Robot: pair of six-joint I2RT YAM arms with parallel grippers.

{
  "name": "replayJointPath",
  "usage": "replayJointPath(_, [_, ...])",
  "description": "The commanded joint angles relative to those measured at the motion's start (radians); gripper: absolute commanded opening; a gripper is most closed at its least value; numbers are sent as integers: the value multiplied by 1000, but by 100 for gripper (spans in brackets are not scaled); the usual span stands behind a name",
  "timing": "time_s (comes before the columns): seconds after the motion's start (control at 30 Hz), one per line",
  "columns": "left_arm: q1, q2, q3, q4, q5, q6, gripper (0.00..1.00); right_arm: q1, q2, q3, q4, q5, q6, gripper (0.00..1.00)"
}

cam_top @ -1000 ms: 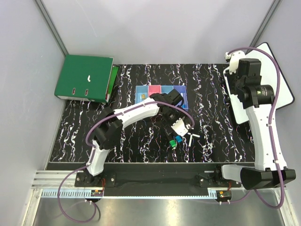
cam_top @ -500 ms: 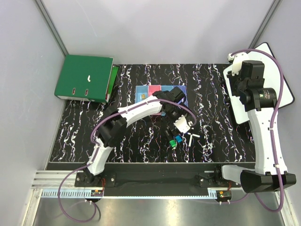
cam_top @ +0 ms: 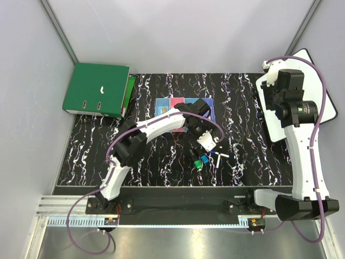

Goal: Sort the stationery into containers
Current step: Pick up the stationery from the center of the board.

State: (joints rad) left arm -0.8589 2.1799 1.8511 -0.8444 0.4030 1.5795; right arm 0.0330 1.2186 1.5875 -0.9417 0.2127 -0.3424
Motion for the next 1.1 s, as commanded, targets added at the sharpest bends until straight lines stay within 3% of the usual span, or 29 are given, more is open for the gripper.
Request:
replayJointPath(0.0, [18,21,49,-7,3,-1,93,-8,-14,32,6,-32,17,34])
replayJointPath(0.27, [17,15,91,-7,53,-32,94,-18,-22,20,4,-35,19,34])
replayJointPath(1.07, [8,72,99,-7,20,4,93,-27,-28,34,1,-52,31,34])
